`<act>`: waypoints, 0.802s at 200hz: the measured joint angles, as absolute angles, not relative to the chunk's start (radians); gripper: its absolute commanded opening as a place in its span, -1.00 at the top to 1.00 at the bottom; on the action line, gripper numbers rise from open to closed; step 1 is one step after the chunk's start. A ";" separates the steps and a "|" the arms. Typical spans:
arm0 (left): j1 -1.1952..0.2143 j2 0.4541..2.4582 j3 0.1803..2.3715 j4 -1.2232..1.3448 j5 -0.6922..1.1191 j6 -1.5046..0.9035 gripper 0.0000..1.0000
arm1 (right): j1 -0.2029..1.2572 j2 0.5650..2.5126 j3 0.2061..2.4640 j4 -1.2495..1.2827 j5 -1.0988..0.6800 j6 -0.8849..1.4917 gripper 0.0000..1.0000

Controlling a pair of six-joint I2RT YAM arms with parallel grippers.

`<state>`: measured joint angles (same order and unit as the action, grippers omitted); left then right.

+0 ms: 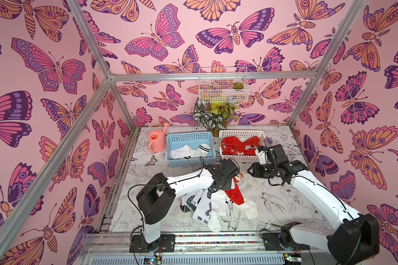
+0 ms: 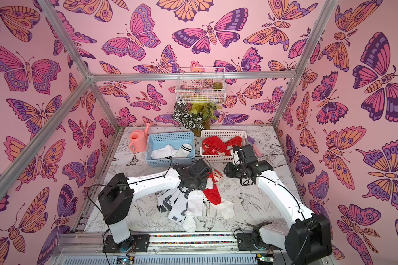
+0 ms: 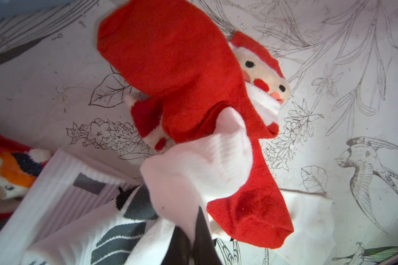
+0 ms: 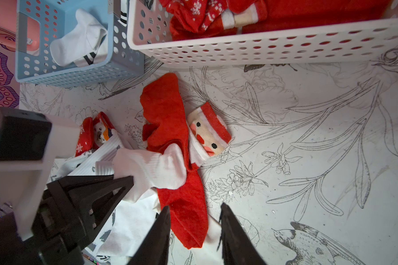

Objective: Sort the socks into the basket by color
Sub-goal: Pick up the sock at the center of the board.

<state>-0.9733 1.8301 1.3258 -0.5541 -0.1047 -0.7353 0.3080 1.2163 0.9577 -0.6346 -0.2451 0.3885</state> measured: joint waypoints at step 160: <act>-0.840 1.729 1.539 -0.686 -0.112 -0.463 0.94 | 0.308 1.216 0.958 -0.640 -0.246 0.388 0.23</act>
<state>-0.8398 1.7294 1.5391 -0.6865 -0.1116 -0.4625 0.3080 1.2163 0.9577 -0.6403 -0.2462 0.3882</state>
